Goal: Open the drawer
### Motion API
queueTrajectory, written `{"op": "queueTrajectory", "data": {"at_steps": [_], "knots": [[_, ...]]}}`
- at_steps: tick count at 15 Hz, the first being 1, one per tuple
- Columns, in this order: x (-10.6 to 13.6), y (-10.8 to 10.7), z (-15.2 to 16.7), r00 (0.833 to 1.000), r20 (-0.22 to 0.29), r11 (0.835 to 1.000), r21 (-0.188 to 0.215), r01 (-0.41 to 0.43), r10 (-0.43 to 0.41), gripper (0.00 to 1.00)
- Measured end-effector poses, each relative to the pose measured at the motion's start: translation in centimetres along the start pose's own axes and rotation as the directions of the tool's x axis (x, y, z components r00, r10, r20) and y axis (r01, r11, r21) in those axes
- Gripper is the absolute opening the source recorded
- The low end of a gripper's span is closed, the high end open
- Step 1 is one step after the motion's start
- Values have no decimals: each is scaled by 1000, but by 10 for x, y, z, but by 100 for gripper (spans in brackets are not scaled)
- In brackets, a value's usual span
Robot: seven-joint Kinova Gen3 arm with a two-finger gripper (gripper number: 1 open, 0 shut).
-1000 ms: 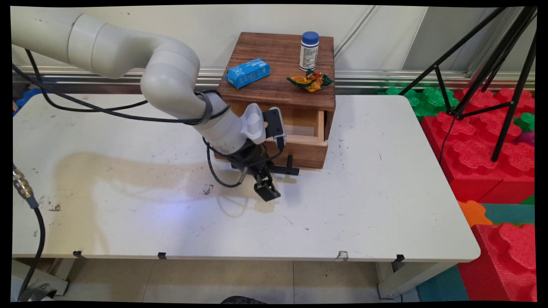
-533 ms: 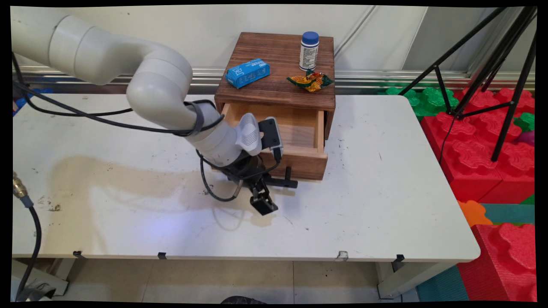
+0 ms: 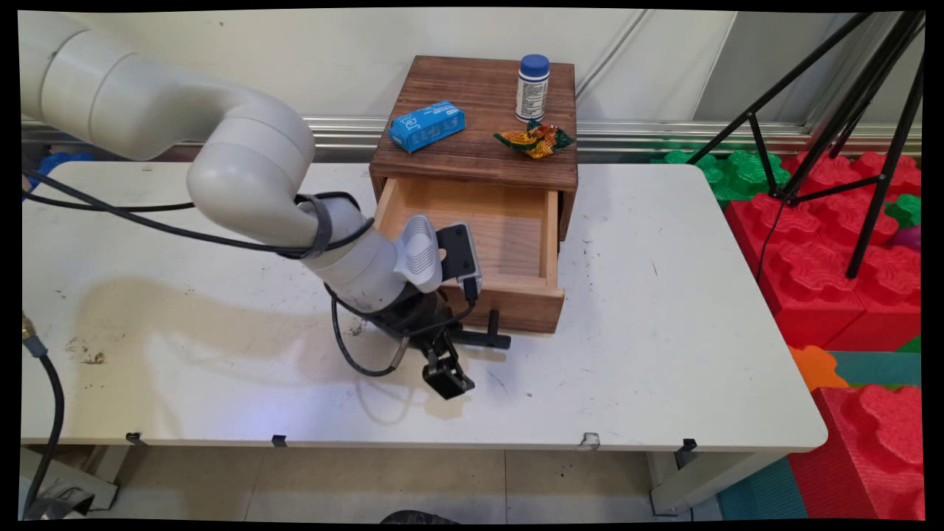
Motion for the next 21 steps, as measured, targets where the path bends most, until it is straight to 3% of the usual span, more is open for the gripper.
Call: {"op": "queueTrajectory", "data": {"at_steps": [21], "knots": [[-17,56,-16,1000,5,999,-41,2,-2,100]]}}
